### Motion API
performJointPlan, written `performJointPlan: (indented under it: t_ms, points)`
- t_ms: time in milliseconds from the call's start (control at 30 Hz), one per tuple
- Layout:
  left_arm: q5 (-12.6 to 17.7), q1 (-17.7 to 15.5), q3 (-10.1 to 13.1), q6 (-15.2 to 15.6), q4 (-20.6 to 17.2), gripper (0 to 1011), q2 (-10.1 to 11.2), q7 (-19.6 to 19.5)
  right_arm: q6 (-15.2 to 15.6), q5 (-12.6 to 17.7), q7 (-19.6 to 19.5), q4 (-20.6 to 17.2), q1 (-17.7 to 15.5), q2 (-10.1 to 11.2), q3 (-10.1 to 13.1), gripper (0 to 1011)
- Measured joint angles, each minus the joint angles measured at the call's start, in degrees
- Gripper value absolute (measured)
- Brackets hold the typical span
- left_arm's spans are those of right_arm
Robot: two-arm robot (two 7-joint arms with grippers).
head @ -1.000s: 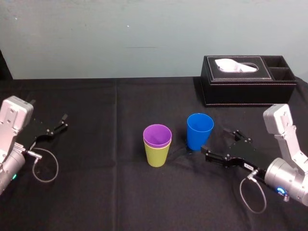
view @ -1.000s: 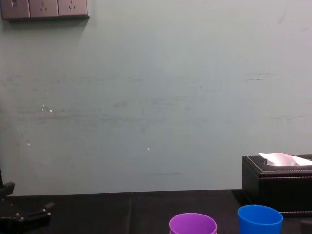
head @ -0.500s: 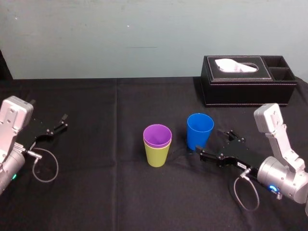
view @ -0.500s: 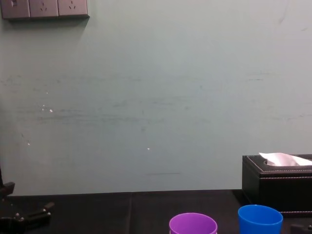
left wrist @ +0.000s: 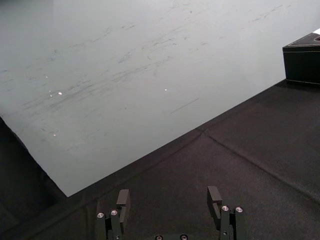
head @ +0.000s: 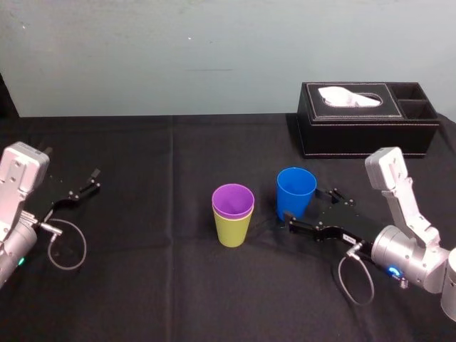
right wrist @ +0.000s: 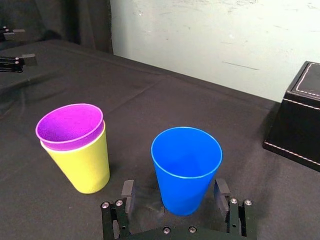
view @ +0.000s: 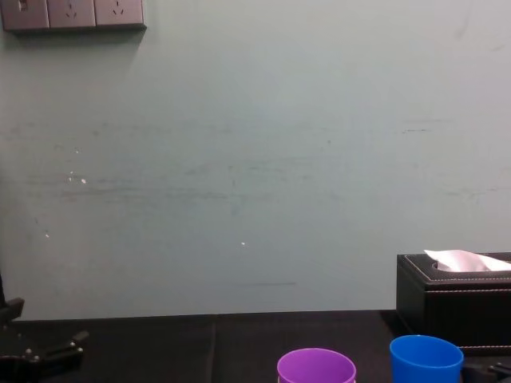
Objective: Stack the three plastic cups sequentially using one hand.
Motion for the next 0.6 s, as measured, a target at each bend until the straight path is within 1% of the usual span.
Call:
performJointPlan:
  t_ms: [333,600]
  points:
    - [0.00,0.00,0.00,0.00,0.00,1010,0.00,0.00,0.32,-0.95,-0.15,2.98,2.48,-1.64,-1.00,1004]
    - [0.00,0.00,0.00,0.00,0.00,1010,0.00,0.00,0.66,-1.81,-0.57,4.42,4.11,-2.86,-1.62,1004]
